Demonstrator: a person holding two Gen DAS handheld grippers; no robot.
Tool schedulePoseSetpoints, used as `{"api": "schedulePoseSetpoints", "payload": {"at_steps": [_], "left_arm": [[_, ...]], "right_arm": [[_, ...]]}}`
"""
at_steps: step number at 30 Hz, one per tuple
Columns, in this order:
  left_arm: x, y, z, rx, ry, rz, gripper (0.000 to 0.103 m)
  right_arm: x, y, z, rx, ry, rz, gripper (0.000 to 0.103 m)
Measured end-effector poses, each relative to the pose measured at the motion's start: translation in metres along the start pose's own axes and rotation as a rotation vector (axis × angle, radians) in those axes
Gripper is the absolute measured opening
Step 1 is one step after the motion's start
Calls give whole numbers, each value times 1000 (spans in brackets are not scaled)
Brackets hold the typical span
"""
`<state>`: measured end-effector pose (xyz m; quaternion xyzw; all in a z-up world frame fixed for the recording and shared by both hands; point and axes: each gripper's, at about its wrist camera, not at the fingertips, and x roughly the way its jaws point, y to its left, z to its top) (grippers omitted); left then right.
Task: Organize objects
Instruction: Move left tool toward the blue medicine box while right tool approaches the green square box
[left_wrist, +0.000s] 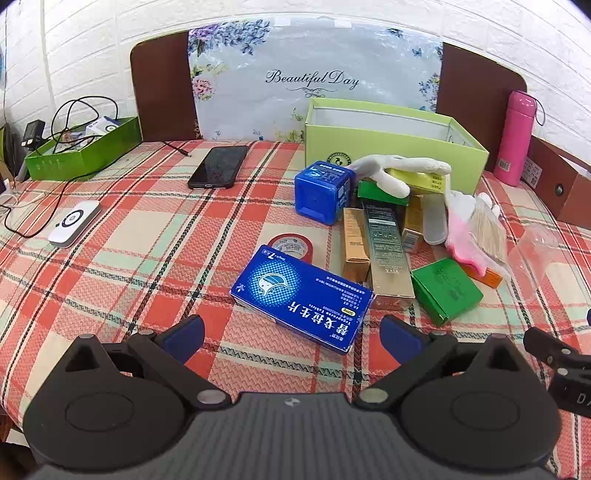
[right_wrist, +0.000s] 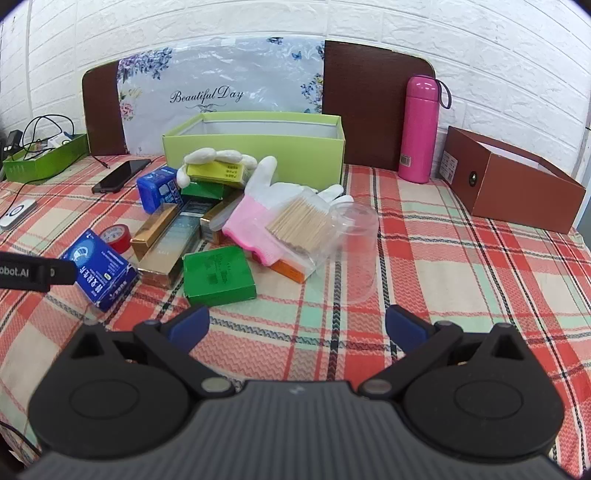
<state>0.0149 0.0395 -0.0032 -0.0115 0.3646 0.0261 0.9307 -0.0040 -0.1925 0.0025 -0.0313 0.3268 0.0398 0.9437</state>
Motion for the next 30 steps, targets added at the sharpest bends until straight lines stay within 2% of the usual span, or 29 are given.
{"api": "schedulePoseSetpoints", "payload": {"at_steps": [30], "left_arm": [[15,-1,5,-21,48,2,103]], "right_arm": [[21,9,-1,-18,43,43,103]]}}
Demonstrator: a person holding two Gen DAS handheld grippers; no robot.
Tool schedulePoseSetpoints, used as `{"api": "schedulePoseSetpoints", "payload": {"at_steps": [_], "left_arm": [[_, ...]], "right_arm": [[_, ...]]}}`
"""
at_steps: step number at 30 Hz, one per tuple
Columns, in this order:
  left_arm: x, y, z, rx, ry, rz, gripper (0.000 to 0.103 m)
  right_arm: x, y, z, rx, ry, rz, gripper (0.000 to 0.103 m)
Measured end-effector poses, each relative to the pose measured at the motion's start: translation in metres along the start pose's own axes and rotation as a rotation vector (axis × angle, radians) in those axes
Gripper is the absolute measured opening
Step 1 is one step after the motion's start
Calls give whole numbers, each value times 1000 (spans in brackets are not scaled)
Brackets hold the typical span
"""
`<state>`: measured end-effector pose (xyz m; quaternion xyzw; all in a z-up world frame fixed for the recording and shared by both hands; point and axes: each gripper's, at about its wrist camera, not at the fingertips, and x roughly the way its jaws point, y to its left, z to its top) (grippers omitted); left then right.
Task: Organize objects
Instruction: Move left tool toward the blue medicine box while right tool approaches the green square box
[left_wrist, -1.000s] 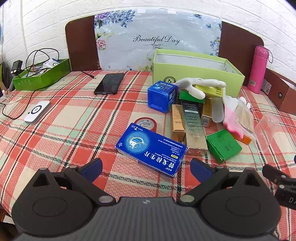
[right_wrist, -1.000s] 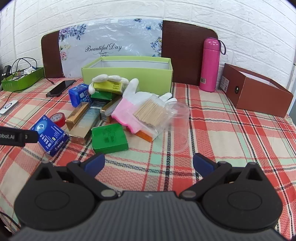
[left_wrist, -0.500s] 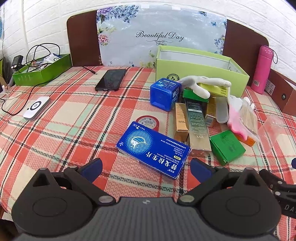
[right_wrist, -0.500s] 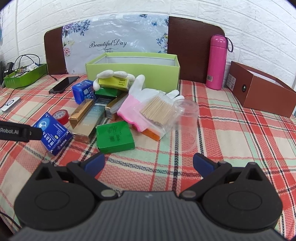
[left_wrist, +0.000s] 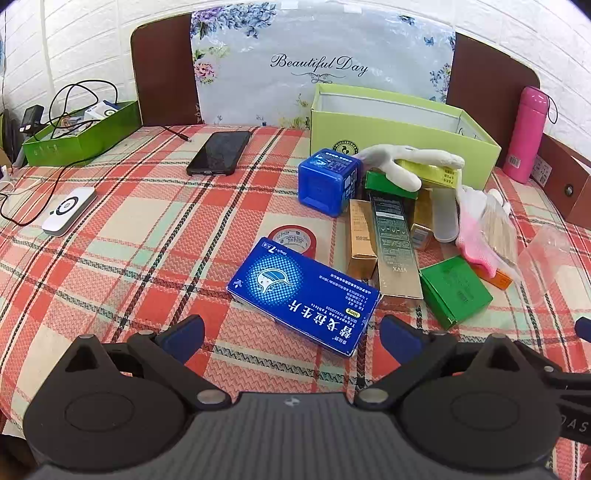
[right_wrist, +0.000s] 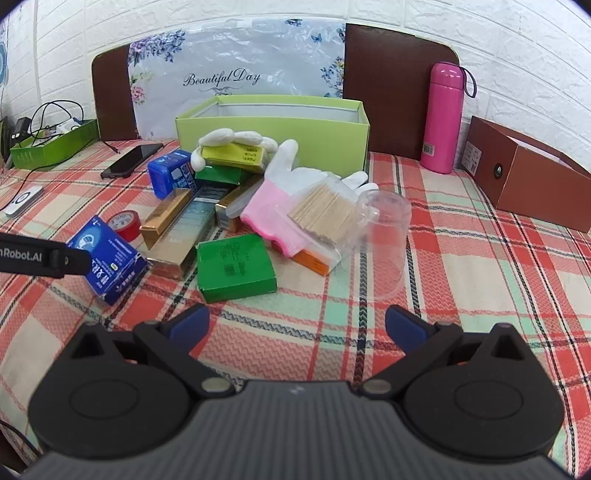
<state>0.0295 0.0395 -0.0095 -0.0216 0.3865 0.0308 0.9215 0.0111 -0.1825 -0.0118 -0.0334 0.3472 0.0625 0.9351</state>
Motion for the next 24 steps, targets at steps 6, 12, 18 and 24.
{"api": "schedulePoseSetpoints", "payload": {"at_steps": [6,12,18,24], "left_arm": [[5,-2,1,-1,14,2,103],[9,-3,2,0,24,-11,103],[10,-3,2,-4,27,-13,103],[12,-2,3,-5,30,-12,103]], "right_arm": [[5,-1,0,1,14,3,103],[9,-1,0,3,28,-2,103],[12,2,1,-5,38,-1,103],[15,2,1,-3,46,3,103]]}}
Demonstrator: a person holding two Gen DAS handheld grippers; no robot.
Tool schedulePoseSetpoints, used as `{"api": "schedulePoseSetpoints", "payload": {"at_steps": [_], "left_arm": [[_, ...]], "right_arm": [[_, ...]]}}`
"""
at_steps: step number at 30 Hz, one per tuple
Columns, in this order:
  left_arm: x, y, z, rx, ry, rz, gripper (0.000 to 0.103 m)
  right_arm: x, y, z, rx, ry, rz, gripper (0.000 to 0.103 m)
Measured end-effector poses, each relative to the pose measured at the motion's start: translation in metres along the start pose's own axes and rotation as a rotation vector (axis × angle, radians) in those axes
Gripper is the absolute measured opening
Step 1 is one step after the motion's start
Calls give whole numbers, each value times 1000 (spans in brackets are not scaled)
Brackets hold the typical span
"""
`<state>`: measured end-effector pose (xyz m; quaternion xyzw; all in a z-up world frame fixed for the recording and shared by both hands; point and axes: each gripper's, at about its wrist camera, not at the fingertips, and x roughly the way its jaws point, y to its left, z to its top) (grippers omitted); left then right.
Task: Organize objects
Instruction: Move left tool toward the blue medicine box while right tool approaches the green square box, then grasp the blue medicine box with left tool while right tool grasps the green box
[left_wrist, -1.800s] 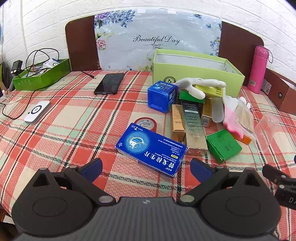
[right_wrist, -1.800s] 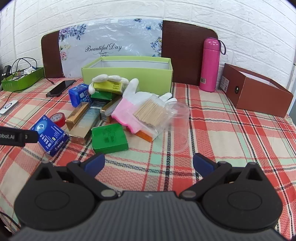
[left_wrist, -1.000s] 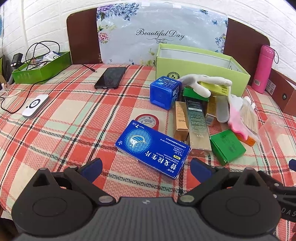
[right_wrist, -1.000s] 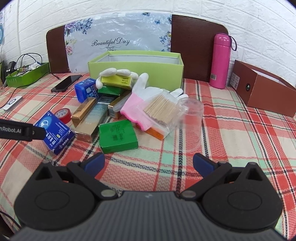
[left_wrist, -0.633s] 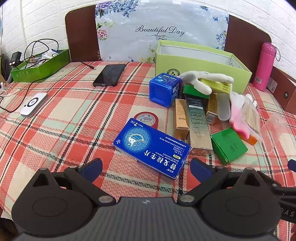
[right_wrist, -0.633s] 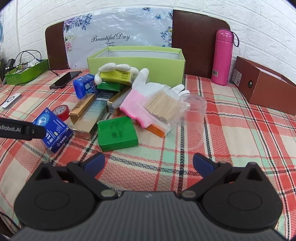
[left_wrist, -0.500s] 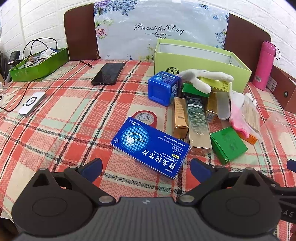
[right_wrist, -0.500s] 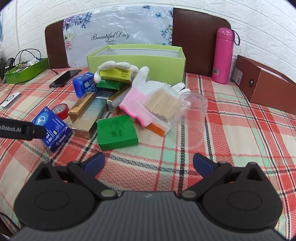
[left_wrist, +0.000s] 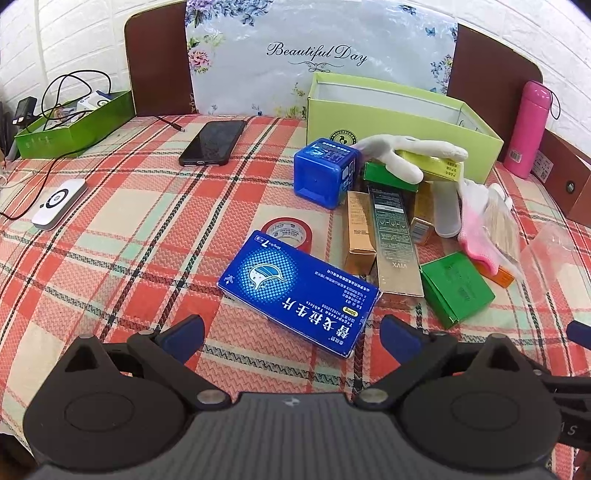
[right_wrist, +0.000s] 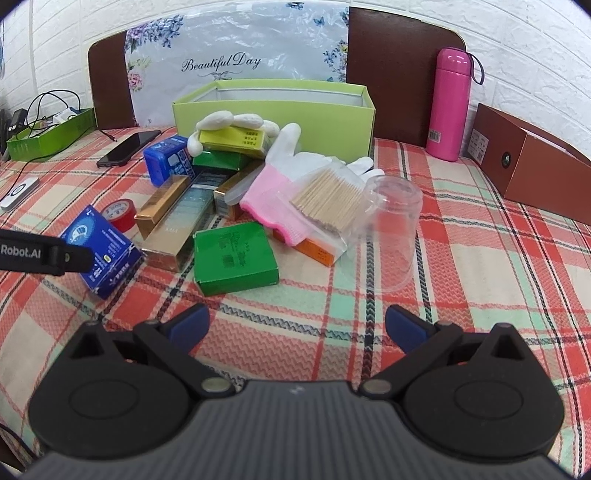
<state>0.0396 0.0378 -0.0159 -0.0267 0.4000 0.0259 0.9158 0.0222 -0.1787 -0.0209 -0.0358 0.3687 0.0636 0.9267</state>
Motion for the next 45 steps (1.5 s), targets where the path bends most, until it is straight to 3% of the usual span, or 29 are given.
{"api": "schedulePoseSetpoints", "payload": {"at_steps": [11,16,19,23,26,30,32,34,35,38,42,45], "left_arm": [[10,6,7,-47,32,-22,103],[14,22,13,-224,37,-84,103],[23,35,16,-369,57,-64,103],[39,38,19,-412,76,-9,103],[53,39,23,-445,95,-8,103],[67,31,34,-389,78,-8,103],[74,20,39,-287,75,-16,100],[78,11,43,-154,75,-32,87],[77,9,43,-115,79,-39,87],[66,16,43,-117,103,-76,87],[49,19,37,-116,108,-46,89],[52,22,35,-205,142,-69,89]], "right_arm": [[13,1,5,-2,24,25,103],[21,4,9,-10,37,46,103],[25,5,12,-15,35,67,103],[30,9,16,-37,25,118,103],[34,14,20,-71,16,142,103],[42,19,25,-91,17,163,103],[45,20,27,-100,12,177,103],[49,22,29,-108,10,188,103],[51,22,30,-112,11,192,103],[56,24,32,-126,9,189,101],[61,25,30,-128,18,199,87],[64,25,25,-121,32,207,74]]}}
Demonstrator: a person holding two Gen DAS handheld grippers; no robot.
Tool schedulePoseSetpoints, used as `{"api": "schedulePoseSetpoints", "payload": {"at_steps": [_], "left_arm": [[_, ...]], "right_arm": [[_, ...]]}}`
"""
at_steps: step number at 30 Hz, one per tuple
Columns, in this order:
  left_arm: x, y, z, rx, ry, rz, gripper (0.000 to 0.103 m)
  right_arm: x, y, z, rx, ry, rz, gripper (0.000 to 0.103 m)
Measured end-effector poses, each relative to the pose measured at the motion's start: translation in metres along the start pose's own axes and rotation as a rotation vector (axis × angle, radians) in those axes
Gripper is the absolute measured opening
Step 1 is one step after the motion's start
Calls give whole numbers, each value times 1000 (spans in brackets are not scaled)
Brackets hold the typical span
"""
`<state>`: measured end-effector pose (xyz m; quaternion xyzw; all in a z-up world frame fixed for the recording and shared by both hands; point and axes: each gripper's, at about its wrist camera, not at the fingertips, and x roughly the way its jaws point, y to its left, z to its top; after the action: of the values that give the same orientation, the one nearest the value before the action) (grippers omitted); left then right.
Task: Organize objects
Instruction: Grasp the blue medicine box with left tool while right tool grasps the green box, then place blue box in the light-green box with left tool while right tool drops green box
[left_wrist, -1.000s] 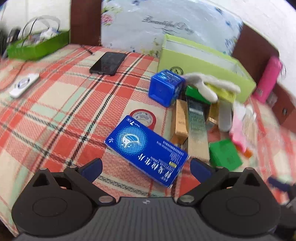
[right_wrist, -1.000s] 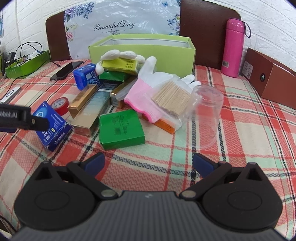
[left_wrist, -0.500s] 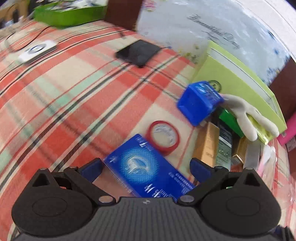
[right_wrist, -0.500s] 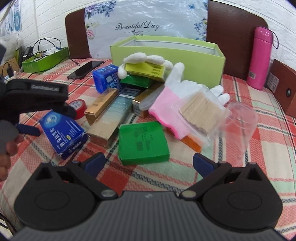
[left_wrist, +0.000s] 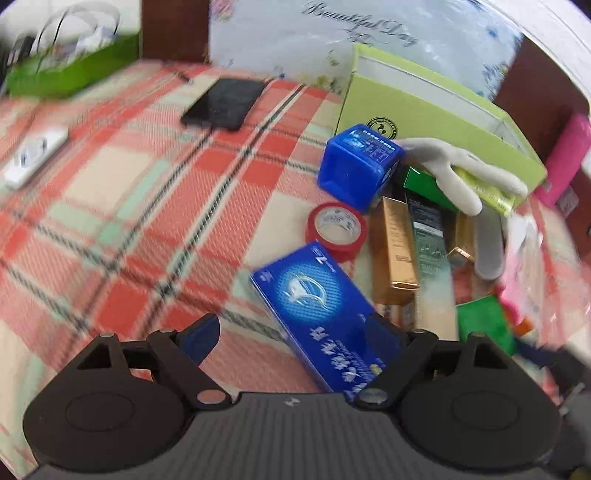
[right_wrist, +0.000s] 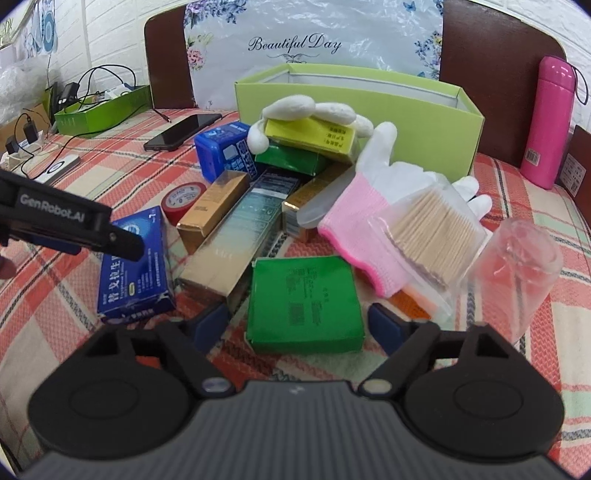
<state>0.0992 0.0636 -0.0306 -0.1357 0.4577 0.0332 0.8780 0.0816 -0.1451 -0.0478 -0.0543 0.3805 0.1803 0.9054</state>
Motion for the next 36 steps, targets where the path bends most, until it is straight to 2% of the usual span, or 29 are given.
{"api": "schedulePoseSetpoints", "payload": {"at_steps": [2,4,7,8,9,10,12,13,16,19,22,27,29,30,31,36], "left_arm": [[5,-1,2,-93,9,-25,89],[15,-8,6,-108,7,-6,91],[22,-32,4,73,2,67,93],[23,-38,0,146,3,79,93],[22,-41,-5,201,-3,74,91],[18,-40,-11,238,-14,55,85],[10,-34,-17,271,-28,18,76],[6,-29,-18,274,-25,7,72],[-1,-16,-18,250,-8,14,70],[-6,-13,-18,216,-20,50,75],[2,-19,-19,235,-17,96,76],[6,-23,-19,261,-45,89,76],[7,-22,-19,265,-52,71,75],[6,-20,-20,262,-57,49,68],[4,-19,-21,261,-64,32,61],[-5,-17,-20,250,-52,-25,60]], "right_arm": [[-2,1,-4,-2,-7,-2,73],[-6,0,-7,7,-9,7,73],[-11,-2,-12,5,-8,10,69],[-14,-2,-14,1,-10,10,63],[-16,-2,-16,-3,-13,14,61],[-18,-2,-18,-6,-13,21,61],[-23,-2,-22,-17,-11,31,61],[-25,-1,-23,-22,-5,39,61],[-31,-1,-24,-23,1,60,61],[-28,0,-21,-16,-7,49,65],[-23,2,-19,-4,-12,41,69],[-17,3,-13,10,-22,29,79],[-13,4,-11,12,-27,27,78],[-12,5,-11,13,-29,24,68],[-11,5,-12,12,-22,19,64],[-21,5,-13,-4,-20,35,62]]}}
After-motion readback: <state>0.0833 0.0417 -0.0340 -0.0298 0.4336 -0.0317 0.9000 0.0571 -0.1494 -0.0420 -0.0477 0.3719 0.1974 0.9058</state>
